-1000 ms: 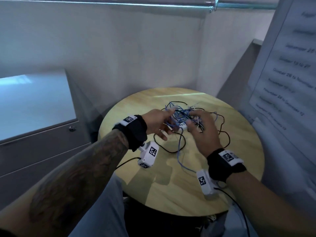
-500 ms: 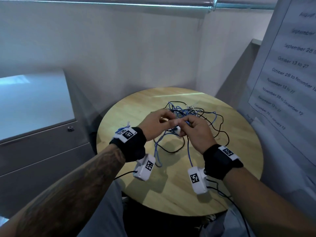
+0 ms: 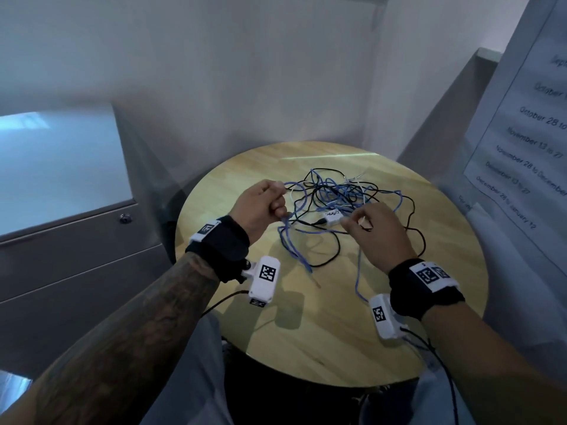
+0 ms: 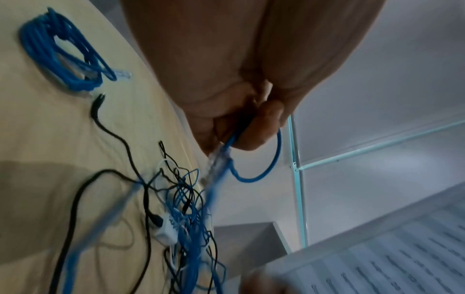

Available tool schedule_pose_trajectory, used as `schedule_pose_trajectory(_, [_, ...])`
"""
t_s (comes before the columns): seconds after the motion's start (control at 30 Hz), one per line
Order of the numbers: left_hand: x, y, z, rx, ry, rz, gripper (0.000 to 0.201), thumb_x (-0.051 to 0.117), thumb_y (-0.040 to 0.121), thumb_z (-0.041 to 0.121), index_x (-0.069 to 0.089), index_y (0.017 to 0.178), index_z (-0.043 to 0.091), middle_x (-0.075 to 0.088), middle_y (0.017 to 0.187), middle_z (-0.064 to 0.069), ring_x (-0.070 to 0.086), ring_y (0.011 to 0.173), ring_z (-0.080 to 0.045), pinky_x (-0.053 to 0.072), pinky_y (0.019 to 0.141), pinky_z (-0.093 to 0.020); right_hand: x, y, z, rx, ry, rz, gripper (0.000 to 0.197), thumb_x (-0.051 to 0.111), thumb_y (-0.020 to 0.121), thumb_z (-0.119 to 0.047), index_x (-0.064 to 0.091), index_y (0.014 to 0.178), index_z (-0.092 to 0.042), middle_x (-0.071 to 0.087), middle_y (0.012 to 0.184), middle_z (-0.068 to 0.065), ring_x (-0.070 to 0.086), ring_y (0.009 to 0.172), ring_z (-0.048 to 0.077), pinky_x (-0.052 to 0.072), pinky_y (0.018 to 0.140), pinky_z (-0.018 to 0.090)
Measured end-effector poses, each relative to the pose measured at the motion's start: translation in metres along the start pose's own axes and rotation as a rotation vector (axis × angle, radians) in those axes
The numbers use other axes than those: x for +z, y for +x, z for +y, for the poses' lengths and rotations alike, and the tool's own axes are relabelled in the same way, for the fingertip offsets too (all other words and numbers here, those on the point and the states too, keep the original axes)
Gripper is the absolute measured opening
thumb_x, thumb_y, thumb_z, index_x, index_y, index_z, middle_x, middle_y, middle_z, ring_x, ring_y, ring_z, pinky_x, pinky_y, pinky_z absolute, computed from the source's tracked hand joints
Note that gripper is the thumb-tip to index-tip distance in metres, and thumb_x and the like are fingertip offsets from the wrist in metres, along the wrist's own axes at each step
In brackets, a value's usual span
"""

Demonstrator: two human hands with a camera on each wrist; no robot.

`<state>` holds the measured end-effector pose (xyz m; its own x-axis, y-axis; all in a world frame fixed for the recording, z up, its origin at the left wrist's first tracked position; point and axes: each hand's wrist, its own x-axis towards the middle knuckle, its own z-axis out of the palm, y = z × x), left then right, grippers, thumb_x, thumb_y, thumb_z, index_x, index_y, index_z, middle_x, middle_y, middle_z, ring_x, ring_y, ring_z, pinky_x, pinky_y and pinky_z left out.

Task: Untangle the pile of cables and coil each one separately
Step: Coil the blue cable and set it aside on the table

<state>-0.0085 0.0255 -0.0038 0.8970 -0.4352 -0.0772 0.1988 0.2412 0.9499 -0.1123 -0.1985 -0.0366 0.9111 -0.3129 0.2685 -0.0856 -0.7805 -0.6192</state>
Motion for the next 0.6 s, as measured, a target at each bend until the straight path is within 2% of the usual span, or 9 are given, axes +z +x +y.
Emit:
schedule_pose_trajectory(0.07, [0.007, 0.000, -0.005, -0.022, 0.013, -0.067, 0.018, 0.044, 0.103, 0.011, 0.049, 0.086, 0.007, 0.037, 0.057, 0.002, 0.039, 0.051, -0.015, 0.047, 0.065, -0.031, 0.009, 0.002, -0.019, 0.005, 0.246, -0.076, 0.031, 0.060, 0.096, -0.048, 0.065, 0.116, -0.025, 0.061, 0.118, -0.008, 0.055, 0.113, 0.009, 0.044, 0.091, 0.029])
schedule_pose_trajectory(0.13, [0.011, 0.001, -0.011, -0.013, 0.055, -0.123, 0.018, 0.044, 0.103, 0.010, 0.051, 0.087, 0.005, 0.040, 0.055, 0.002, 0.040, 0.052, -0.015, 0.045, 0.060, -0.026, 0.020, 0.004, -0.039, 0.057, 0.413, -0.184, 0.035, 0.058, 0.099, -0.041, 0.062, 0.128, -0.021, 0.062, 0.128, -0.008, 0.054, 0.119, 0.002, 0.044, 0.100, 0.026])
schedule_pose_trajectory(0.17, [0.012, 0.001, -0.015, 0.006, 0.084, -0.128, 0.019, 0.045, 0.103, 0.010, 0.052, 0.086, 0.005, 0.041, 0.053, 0.004, 0.040, 0.051, -0.014, 0.043, 0.058, -0.025, 0.024, 0.004, -0.047, 0.073, 0.486, -0.212, 0.029, 0.057, 0.101, -0.035, 0.065, 0.121, -0.016, 0.067, 0.120, -0.003, 0.058, 0.111, 0.000, 0.046, 0.098, 0.023])
schedule_pose_trajectory(0.23, [0.010, 0.001, -0.020, 0.044, 0.160, -0.100, 0.020, 0.049, 0.101, 0.012, 0.056, 0.083, 0.005, 0.039, 0.051, 0.006, 0.036, 0.047, -0.011, 0.041, 0.053, -0.023, 0.027, 0.005, -0.056, 0.143, 0.733, -0.222, 0.022, 0.054, 0.103, -0.021, 0.068, 0.096, -0.005, 0.068, 0.088, 0.007, 0.065, 0.083, 0.006, 0.050, 0.085, 0.022])
schedule_pose_trajectory(0.33, [0.003, -0.007, -0.027, -0.022, 0.260, -0.115, 0.030, 0.056, 0.098, 0.025, 0.053, 0.073, 0.010, 0.026, 0.051, 0.004, 0.025, 0.044, -0.014, 0.037, 0.048, -0.027, 0.024, 0.007, -0.059, 0.316, 1.114, -0.256, 0.024, 0.052, 0.101, -0.011, 0.062, 0.080, -0.005, 0.037, 0.055, -0.002, 0.040, 0.047, 0.012, 0.053, 0.061, 0.031])
schedule_pose_trajectory(0.4, [0.001, -0.014, -0.031, -0.196, 0.241, -0.196, 0.040, 0.054, 0.099, 0.036, 0.044, 0.066, 0.016, 0.017, 0.053, 0.002, 0.017, 0.045, -0.016, 0.026, 0.047, -0.027, 0.024, 0.005, -0.053, 0.323, 1.055, -0.268, 0.024, 0.053, 0.101, -0.012, 0.063, 0.080, -0.005, 0.028, 0.052, -0.007, 0.027, 0.044, 0.010, 0.040, 0.048, 0.028])
schedule_pose_trajectory(0.47, [-0.001, -0.017, -0.034, -0.361, 0.183, -0.266, 0.045, 0.047, 0.100, 0.042, 0.038, 0.062, 0.019, 0.014, 0.055, 0.002, 0.014, 0.046, -0.015, 0.019, 0.048, -0.026, 0.025, 0.000, -0.044, 0.231, 0.789, -0.226, 0.019, 0.060, 0.099, -0.015, 0.069, 0.086, -0.005, 0.040, 0.051, -0.008, 0.036, 0.045, 0.008, 0.036, 0.049, 0.024])
schedule_pose_trajectory(0.53, [-0.004, -0.019, -0.035, -0.447, 0.020, -0.339, 0.039, 0.040, 0.100, 0.035, 0.041, 0.065, 0.019, 0.018, 0.055, 0.004, 0.017, 0.046, -0.013, 0.022, 0.050, -0.027, 0.030, -0.002, -0.032, 0.107, 0.538, -0.154, 0.015, 0.065, 0.097, -0.017, 0.075, 0.093, -0.006, 0.066, 0.069, -0.011, 0.057, 0.060, -0.001, 0.046, 0.060, 0.016])
schedule_pose_trajectory(0.6, [-0.007, -0.017, -0.035, -0.442, -0.230, -0.408, 0.023, 0.035, 0.095, 0.021, 0.049, 0.078, 0.015, 0.029, 0.060, 0.004, 0.029, 0.050, -0.012, 0.035, 0.057, -0.029, 0.040, -0.005, -0.020, 0.036, 0.380, -0.170, 0.017, 0.062, 0.100, -0.023, 0.076, 0.099, -0.014, 0.072, 0.089, -0.011, 0.062, 0.079, -0.005, 0.048, 0.073, 0.016])
